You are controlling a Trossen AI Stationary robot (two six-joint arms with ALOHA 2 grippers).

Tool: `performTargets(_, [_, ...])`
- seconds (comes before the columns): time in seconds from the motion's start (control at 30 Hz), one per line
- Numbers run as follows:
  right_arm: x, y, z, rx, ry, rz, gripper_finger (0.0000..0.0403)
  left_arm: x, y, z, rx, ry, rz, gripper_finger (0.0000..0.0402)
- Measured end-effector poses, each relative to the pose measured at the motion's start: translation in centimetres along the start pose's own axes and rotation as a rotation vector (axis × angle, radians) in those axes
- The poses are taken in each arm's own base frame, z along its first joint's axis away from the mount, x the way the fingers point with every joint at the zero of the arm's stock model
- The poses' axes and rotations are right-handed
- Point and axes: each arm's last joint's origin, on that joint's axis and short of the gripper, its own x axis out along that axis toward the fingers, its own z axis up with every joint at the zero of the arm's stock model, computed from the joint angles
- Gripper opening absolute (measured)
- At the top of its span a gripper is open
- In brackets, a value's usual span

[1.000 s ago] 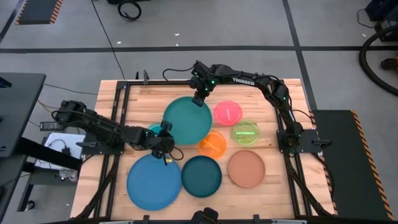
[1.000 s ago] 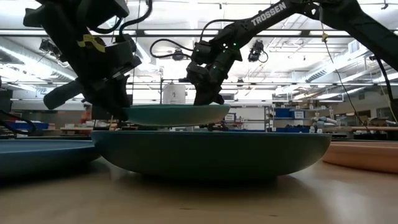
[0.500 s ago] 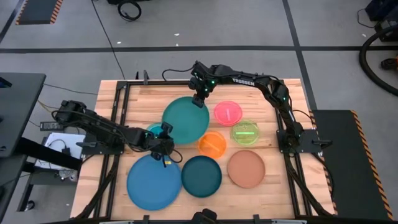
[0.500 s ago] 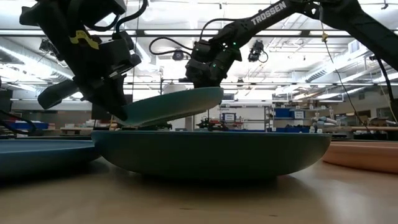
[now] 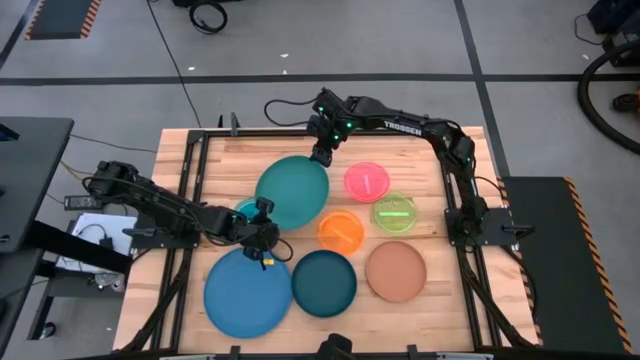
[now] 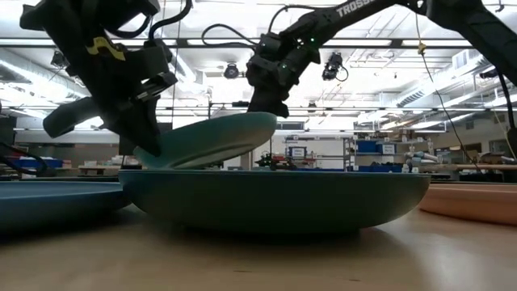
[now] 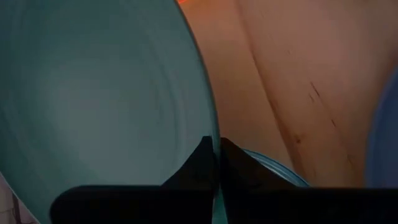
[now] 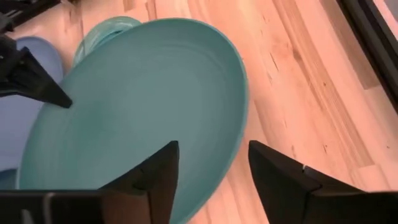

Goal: Stack plastic plates
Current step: Stack the green plate on top of the blue plate

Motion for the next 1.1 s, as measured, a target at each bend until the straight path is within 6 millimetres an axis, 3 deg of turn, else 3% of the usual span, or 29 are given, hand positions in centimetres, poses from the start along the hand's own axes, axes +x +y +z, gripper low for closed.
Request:
performTargets(0.43, [-1.3,-1.2,0.2,0.015,-0.030,-0.046,0.0251,-1.1,0.3,1.2,-0.033,-0.010,-0.012,0.0014])
performTargets(0.77, [-1.5,-1.5,0.2,0.012,-0.032,-0.057,0.0253,-1.2,0.2,1.3,-0.029,-0.009,-0.016,0.0015])
performTargets(1.1, [-2.3,-1.5,0.6,0.006,-0.074,-0.121,0.0252,-5.4,0.5,3.6,-0.098,0.046,-0.064,0.0015])
